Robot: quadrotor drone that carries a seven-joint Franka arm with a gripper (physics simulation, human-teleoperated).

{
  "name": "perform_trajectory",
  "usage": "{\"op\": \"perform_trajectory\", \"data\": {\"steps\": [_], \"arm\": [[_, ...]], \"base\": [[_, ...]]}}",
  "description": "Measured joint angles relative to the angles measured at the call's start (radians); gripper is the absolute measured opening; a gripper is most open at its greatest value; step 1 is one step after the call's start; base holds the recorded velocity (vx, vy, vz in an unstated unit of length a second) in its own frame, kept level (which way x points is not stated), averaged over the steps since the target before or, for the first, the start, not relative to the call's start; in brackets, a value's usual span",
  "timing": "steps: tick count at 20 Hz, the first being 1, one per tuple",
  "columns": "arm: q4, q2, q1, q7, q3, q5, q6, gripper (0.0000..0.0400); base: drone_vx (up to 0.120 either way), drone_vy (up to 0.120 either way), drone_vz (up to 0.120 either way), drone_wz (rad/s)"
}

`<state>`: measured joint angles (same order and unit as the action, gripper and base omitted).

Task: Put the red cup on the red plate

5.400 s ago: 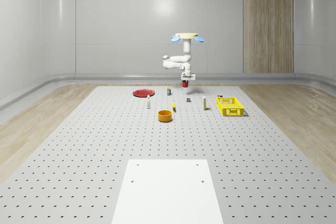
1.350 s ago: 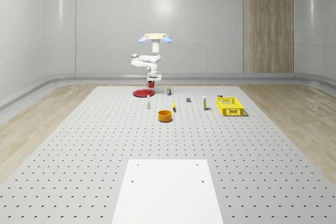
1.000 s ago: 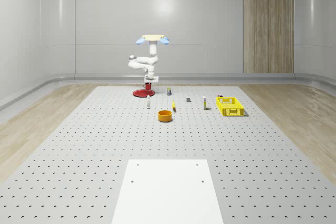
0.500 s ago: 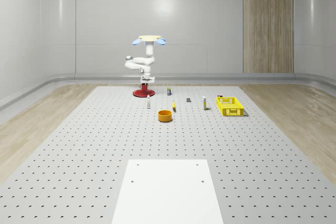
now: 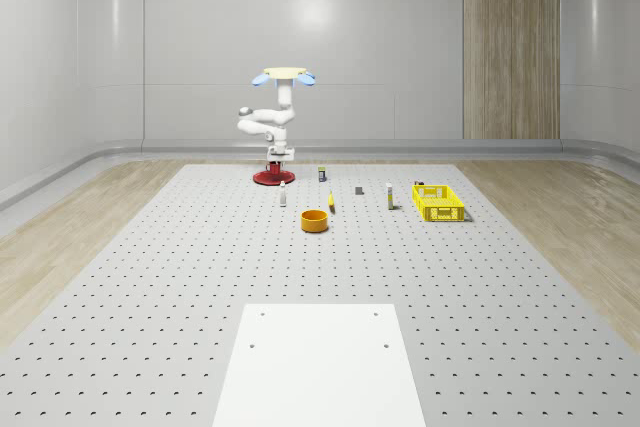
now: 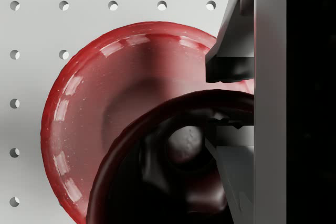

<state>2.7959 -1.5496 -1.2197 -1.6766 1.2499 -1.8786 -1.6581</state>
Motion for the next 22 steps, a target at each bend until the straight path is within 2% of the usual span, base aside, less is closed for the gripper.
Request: {"op": "perform_trajectory", "data": {"steps": [11,14,16,19,22], "arm": [[-0.031,0.009,-0.018,0.0,-0.088,-0.084,-0.031,0.0099],[-0.035,0.013,-0.019,0.001,-0.098,-0.094,-0.033,0.0245],[-0.035,0.015,-0.018,0.002,-0.098,-0.095,-0.031,0.0306],[-0.026,0.016,-0.012,0.003,-0.078,-0.077,-0.019,0.0356],[-0.013,0.016,-0.003,0.004,-0.044,-0.046,-0.003,0.0379]], "base": [[0.0,0.0,0.0,0.0],[0.0,0.0,0.0,0.0],[0.0,0.0,0.0,0.0],[0.0,0.0,0.0,0.0],[0.0,0.0,0.0,0.0]]}}
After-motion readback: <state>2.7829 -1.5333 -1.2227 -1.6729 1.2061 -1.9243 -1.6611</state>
